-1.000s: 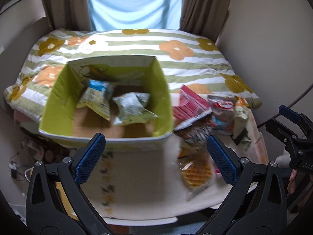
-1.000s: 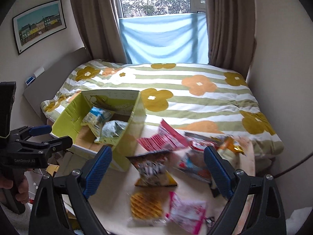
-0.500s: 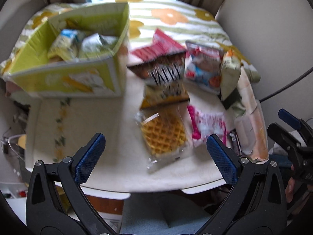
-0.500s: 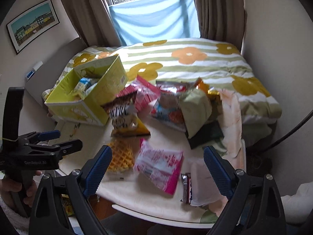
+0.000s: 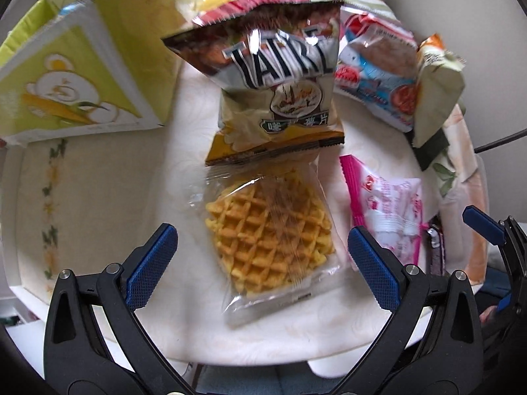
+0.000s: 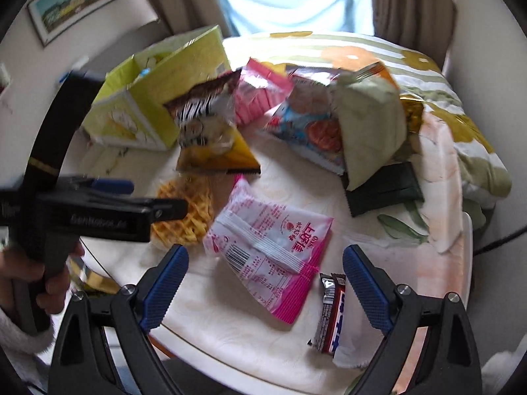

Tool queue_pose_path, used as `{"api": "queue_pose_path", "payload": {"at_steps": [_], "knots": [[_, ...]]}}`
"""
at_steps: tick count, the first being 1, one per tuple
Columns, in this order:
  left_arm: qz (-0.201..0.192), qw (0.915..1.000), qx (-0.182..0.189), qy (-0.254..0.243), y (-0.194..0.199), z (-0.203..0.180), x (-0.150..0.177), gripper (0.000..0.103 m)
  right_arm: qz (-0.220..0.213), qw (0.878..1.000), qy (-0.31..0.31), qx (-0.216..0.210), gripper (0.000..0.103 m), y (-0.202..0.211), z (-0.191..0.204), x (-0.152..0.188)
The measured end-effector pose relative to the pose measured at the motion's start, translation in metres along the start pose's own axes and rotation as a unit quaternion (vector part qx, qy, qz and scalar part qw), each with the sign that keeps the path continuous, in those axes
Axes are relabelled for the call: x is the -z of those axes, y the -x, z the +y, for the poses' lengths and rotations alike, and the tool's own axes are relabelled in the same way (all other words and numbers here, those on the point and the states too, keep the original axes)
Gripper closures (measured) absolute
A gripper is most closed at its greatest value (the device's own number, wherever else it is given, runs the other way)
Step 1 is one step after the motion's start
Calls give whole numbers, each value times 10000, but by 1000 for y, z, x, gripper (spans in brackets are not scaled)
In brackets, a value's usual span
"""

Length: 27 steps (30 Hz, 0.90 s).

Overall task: Organize snacks
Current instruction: 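Grasp the waffle pack with the left tool while the right tool grasps the pink-white bag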

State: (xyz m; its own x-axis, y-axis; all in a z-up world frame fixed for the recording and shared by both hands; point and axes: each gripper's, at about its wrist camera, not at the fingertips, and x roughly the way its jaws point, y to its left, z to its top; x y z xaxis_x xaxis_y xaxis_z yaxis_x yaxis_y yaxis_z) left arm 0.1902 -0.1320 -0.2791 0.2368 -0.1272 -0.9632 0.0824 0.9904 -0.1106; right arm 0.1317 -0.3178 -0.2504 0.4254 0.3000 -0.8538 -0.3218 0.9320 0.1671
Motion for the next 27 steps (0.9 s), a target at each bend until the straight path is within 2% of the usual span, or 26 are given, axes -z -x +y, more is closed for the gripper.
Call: {"api": "queue_pose_path", "payload": {"at_steps": [6,12,18,27], "knots": [[248,9997,-80,19,-24,-2,-3,0,197,9983,536,135,10,-19,3,0],[317,9994,-92,-45,-34,-4,-3,1,349,9938,1047,136,10,-34,4,-5],[231,9995,-112,-191,-36,-13,0,13,476,9829,1776,94,10,-46,11,-9],[131,9993,-46,-344,-33,-31,9,22,536,9704,2346,-214,10,-65,15,-23]]}}
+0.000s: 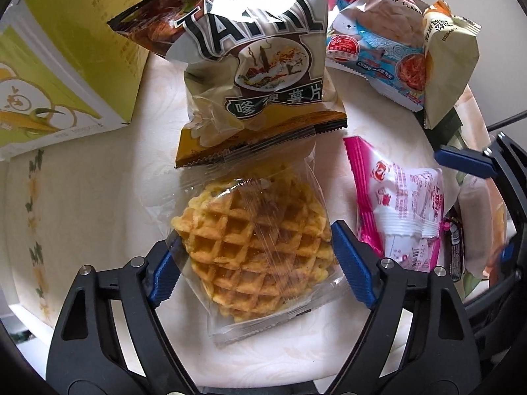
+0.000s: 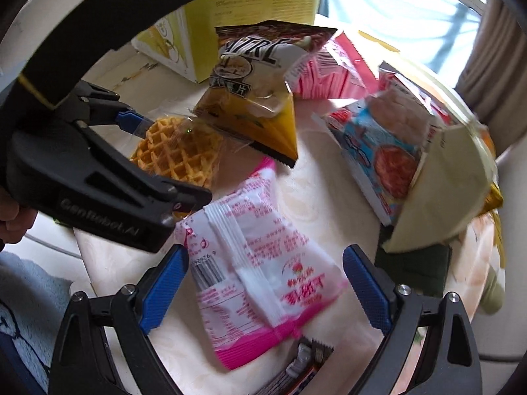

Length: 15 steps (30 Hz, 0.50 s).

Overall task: Organize snacks
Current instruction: 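Grasp the waffle pack with the left tool while the right tool grasps the pink-white bag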

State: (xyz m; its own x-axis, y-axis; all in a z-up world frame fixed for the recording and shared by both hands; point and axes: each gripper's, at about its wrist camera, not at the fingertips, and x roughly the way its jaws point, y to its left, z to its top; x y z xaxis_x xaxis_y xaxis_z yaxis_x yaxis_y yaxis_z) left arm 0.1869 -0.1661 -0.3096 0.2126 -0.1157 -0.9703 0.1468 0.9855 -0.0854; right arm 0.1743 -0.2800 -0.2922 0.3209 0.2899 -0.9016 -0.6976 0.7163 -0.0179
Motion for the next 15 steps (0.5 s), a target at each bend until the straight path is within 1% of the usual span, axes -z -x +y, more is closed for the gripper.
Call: {"api": "queue_pose_path", "payload": {"at_steps": [2,6,7,8,9,11,14,15], "knots": [[-2,10000,31,-12,4,5,-2,23,65,9998,115,-134,10,-6,-1,-3],[21,10000,74,-25,11,9,5,24,286,9987,253,-332,10,-22,1,-8],[33,10000,84,-22,10,12,3,24,322,9984,310,-346,12,-26,2,-8],[42,10000,86,-20,9,12,2,24,344,9982,347,-337,21,-28,3,-9],[48,9999,86,-18,10,14,3,25,318,9982,424,-291,23,-28,6,-10],[62,9999,101,-4,8,15,-1,25,301,9981,450,-304,36,-27,7,-12],[70,9999,119,8,9,18,-1,25,253,9983,452,-253,46,-25,11,-12],[61,9999,126,11,10,19,-1,25,234,9984,454,-254,48,-22,8,-11]]}}
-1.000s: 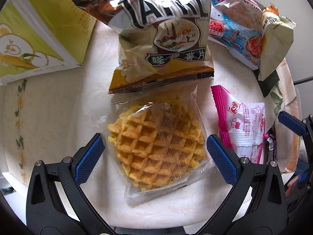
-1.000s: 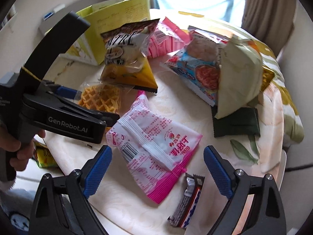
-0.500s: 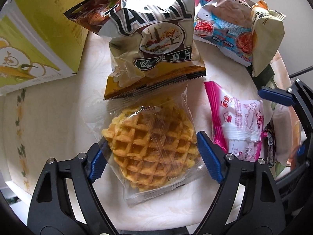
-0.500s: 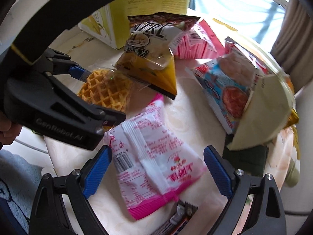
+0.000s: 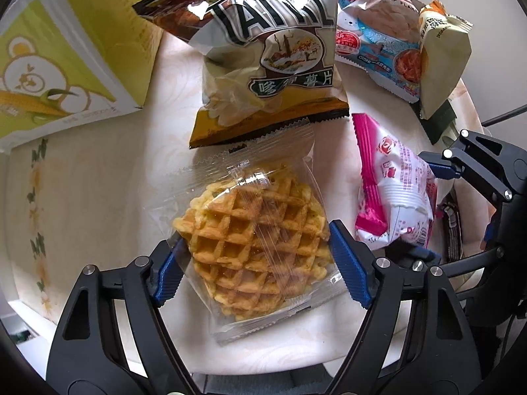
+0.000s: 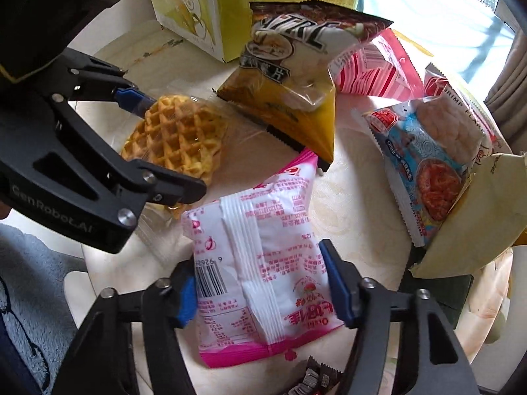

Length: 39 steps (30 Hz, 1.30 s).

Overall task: Organize snacks
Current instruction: 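Grasp the waffle pack with the left tool while the right tool grasps the pink-white bag, then carry the waffle pack and pink-white bag into the yellow box and release both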

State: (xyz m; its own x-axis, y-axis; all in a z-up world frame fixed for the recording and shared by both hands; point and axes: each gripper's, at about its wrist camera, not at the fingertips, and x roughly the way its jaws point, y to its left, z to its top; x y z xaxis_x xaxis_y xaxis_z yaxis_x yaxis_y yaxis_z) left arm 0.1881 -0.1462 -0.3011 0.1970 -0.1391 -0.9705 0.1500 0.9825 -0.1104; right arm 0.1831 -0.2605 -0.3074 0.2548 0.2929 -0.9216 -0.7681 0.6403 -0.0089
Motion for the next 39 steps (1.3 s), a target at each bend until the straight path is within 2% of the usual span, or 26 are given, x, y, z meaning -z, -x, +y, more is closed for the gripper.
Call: {"api": "queue_pose_path", "payload": {"at_steps": [2,10,18,23,29,35,39], "knots": [[-22,10000,6,-4,2,2,-1,25,-52,10000,-54,-42,51,3,3,-3],[-261,9996,58,2,26,-1,0,26,-344,9981,-502,-49,52,33,10,-5],[-920,9957,76,42,92,2,6,26,-577,9951,-762,262,52,90,7,1],[-1327,9911,2,84,142,11,6,26,-815,9919,-913,345,52,125,7,-10],[-1742,9846,-22,129,189,34,-4,26,-1044,9878,-973,616,52,158,14,-47],[-2071,9780,106,232,225,77,-27,26,-1258,9837,-963,855,52,180,21,-105],[-2148,9764,127,213,237,111,-50,26,-1386,9818,-907,929,52,180,27,-146]]}}
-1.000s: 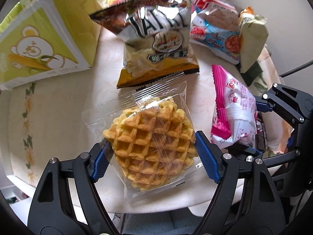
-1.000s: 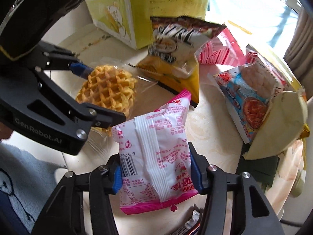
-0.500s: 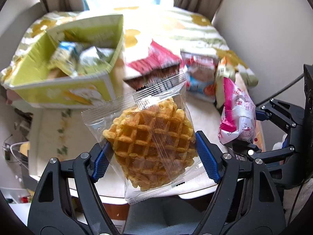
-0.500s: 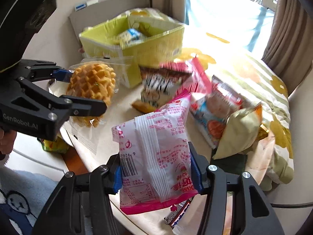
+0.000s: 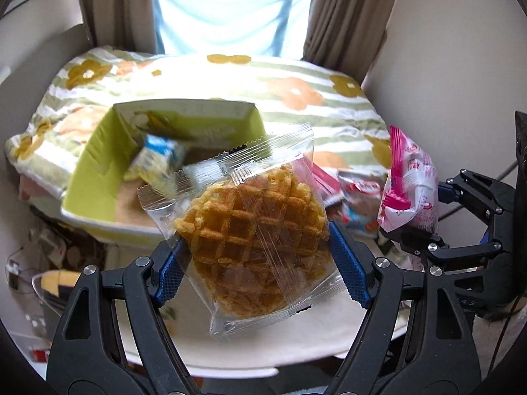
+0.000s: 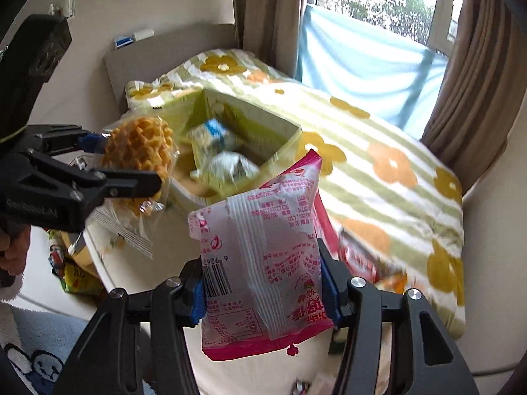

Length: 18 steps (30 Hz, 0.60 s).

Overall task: Organize snacks
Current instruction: 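Carry the waffle pack and pink-white bag into the yellow box and release both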

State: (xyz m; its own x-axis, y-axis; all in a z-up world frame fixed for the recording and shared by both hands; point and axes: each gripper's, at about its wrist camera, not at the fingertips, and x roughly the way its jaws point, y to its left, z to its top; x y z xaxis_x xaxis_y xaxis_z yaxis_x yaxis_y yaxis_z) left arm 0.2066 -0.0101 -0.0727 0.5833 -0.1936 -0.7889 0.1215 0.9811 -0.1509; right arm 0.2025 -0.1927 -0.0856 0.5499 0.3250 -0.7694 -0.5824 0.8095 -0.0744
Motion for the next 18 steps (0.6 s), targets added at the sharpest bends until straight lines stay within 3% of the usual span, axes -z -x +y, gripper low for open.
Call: {"api": "queue_pose_path", "payload": {"at_steps": [9,18], "knots": [[26,9997,-88,210,-22,103,-53,26,-26,9996,-253,-92,52,-63,31,-85],[494,9982,-244,228,-70,190,-75,26,306,9975,-577,-274,52,-139,60,-127]]}}
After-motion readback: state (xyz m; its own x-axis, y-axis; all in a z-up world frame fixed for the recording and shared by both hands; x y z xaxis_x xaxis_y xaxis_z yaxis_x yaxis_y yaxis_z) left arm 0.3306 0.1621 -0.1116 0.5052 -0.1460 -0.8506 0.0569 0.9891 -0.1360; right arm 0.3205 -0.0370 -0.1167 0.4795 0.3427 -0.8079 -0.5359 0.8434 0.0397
